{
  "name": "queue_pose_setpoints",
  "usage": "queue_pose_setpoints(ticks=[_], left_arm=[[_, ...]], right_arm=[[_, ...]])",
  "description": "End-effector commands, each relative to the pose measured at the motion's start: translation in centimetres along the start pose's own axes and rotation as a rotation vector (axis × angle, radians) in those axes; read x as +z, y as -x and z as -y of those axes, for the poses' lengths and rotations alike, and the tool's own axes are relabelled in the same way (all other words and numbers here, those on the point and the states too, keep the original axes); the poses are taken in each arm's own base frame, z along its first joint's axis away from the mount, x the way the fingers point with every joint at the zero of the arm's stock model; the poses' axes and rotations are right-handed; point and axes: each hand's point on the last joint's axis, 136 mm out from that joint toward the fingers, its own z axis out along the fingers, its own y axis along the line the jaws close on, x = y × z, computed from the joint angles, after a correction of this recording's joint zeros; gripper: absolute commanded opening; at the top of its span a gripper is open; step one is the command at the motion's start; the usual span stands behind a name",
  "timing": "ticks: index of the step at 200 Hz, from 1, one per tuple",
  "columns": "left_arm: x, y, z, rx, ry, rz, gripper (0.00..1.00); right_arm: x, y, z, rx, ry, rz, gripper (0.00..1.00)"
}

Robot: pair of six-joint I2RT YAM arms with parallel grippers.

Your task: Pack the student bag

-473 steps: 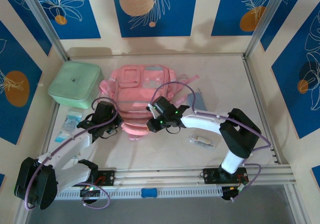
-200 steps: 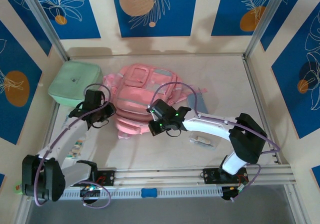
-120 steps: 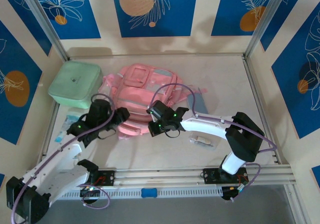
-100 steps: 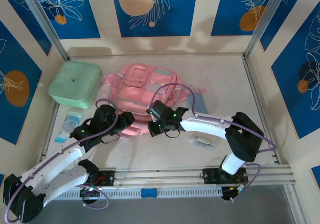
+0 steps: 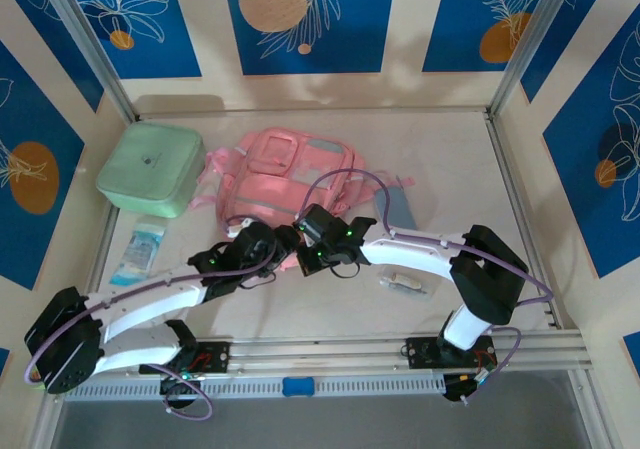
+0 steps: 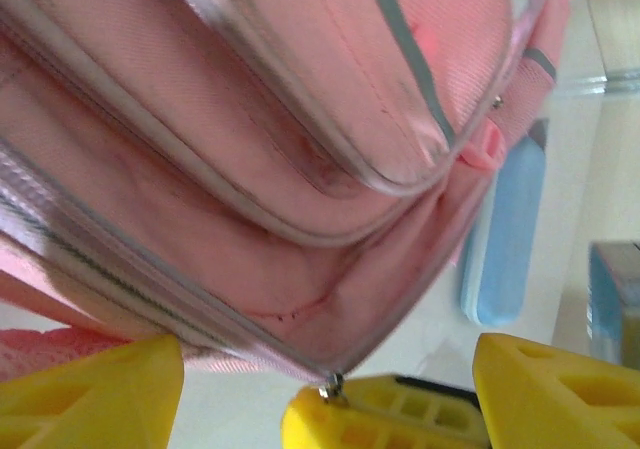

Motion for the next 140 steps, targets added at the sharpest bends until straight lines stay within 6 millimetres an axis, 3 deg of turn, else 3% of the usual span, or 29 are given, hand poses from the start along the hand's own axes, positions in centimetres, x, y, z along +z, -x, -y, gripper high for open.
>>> queue_pose_setpoints(ticks=[1,23,44,67,118,140], left_arm=[[0.7,0.5,0.1,-0.060,-0.001,0.054,0.76],[1.2,0.1,-0.9,-0.058,0.061,0.046,0.74],[1.2,0.1,-3.5,-0.094,0.154,0.066,0.70],[1.4,0.3,-5.1,-0.121,0.174,0.091,0.65],[2.5,0.3,-5.1,-0.118,0.216,0.101,0.57],[3.0,0.3,-5.2,-0.116,0.236,0.099,0.47]], right_arm=[[0.2,-0.6,-0.2,0.010,0.002,-0.012,0.00],[0.2,-0.5,0.0,0.011,-0.005,-0.006,0.00],[0.2,-0.5,0.2,0.019,-0.012,-0.004,0.00],[0.2,-0.4,-0.1,0.018,0.000,-0.003,0.00],[0.3,-0.1,-0.3,0.012,0.001,-0.002,0.00],[0.3,0.0,-0.2,0.013,-0.006,0.002,0.00]])
